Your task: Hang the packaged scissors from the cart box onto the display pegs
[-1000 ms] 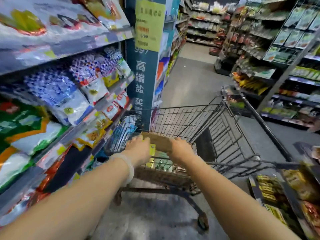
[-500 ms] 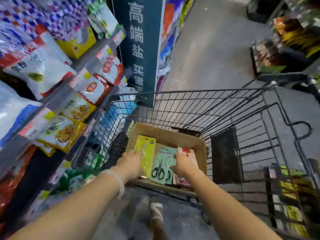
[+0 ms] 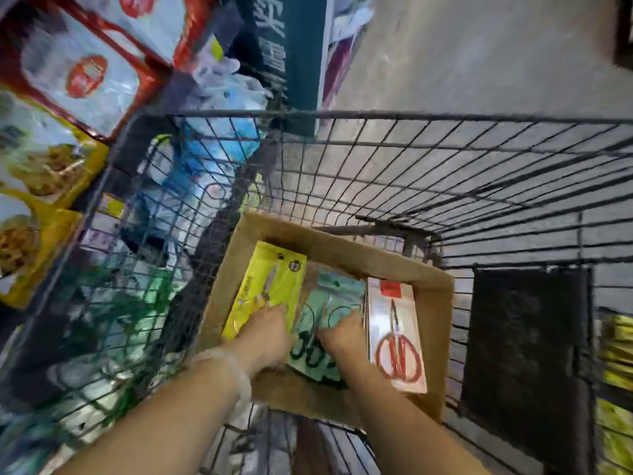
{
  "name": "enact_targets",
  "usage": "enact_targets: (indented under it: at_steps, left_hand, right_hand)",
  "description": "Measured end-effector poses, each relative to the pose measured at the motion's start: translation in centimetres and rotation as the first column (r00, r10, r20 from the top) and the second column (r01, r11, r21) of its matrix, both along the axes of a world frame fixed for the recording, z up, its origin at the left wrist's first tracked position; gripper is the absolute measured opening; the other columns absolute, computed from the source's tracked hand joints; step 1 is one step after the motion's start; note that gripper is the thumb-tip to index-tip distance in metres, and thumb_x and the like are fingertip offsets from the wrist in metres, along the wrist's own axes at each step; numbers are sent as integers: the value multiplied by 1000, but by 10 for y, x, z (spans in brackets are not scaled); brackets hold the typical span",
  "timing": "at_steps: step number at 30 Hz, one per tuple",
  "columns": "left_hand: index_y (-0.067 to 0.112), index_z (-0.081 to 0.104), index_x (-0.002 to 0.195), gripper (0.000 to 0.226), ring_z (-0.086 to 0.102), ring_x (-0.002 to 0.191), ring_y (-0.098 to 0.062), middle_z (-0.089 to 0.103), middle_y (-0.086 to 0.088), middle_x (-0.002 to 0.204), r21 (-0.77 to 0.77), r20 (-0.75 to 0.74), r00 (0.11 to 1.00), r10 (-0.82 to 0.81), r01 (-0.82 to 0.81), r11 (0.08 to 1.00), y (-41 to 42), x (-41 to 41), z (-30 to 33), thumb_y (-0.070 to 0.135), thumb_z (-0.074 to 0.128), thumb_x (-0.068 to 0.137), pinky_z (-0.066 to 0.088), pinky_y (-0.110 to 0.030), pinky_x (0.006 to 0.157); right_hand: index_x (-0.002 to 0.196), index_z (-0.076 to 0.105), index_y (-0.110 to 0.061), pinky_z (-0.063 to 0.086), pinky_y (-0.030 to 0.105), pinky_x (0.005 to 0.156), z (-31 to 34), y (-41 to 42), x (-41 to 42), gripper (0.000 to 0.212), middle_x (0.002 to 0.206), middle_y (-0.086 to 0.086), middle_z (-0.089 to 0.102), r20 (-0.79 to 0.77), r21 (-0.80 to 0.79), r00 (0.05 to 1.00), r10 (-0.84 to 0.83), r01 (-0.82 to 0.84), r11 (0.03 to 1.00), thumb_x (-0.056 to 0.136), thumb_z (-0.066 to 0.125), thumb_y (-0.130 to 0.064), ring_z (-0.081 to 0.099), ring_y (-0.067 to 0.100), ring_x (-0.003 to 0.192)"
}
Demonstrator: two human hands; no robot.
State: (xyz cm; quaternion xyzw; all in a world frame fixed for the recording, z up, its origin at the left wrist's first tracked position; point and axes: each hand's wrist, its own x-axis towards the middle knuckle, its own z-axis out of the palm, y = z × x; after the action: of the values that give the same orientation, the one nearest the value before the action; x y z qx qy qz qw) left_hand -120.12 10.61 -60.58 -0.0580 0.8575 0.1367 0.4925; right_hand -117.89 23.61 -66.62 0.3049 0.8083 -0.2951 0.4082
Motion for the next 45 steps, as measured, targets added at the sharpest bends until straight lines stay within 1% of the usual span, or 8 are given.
enact_targets:
  at_steps: [11,16,21,23,26,31,38,45]
  left_hand:
    - [11,33,143,58,51,124,-28,47,-12,140,26,75,988,136,-138,990,0,2,-16,30,55,93,41,-30,100]
    - [12,33,143,57,44,131,-28,42,-9,145,77,59,966,252,-256,964,9,-4,0,31,54,93,39,-32,104]
    - [8,52,126,34,59,103,-24,61,-10,121,287,115,752,649,-650,703,16,-12,9,18,56,93,48,-34,90]
    - [8,56,117,26,59,94,-24,64,-10,112,306,114,663,740,-732,609,11,-13,10,13,57,92,48,-33,82]
    - [5,50,120,31,55,99,-27,59,-14,117,234,9,618,786,-766,599,-4,-14,6,12,57,91,43,-33,82]
    - [6,48,114,25,50,96,-25,57,-13,119,150,-55,605,794,-781,606,-32,-12,-9,13,56,91,40,-31,83]
    - [5,44,125,34,50,108,-29,51,-13,129,103,-54,634,771,-765,636,-44,-8,-26,16,53,93,40,-34,92]
    - [26,51,96,19,56,110,-31,62,-6,119,79,-43,630,776,-772,631,-55,1,-30,32,60,81,45,-46,99]
  right_hand:
    - [95,54,-9,42,29,79,-14,5,-13,7,103,15,63,-46,-40,973,-227,225,974,93,52,-16,57,28,98]
    - [69,47,-20,49,31,66,22,38,-14,25,72,0,55,-162,-248,903,-398,354,902,92,54,-13,53,16,68]
    - [80,54,-13,53,23,56,63,44,-24,13,77,0,63,-20,-646,879,-477,352,677,92,54,-9,62,13,70]
    - [79,55,-14,50,18,55,61,37,-30,14,75,1,60,-72,-596,870,-488,355,720,93,54,-8,58,12,67]
    - [91,60,-13,49,29,77,30,27,-29,5,93,8,63,-145,-361,882,-448,374,854,92,56,-15,61,22,87]
    - [129,43,-2,43,30,94,-17,14,-8,50,130,15,55,70,-33,995,-68,70,997,87,63,-21,53,30,120]
    - [138,25,4,41,36,101,-56,-22,2,88,134,20,45,51,212,997,50,-60,975,74,75,-31,48,32,123]
    - [102,54,-9,58,41,76,-93,-17,13,82,104,10,63,93,100,981,-171,162,982,42,86,-55,66,28,88]
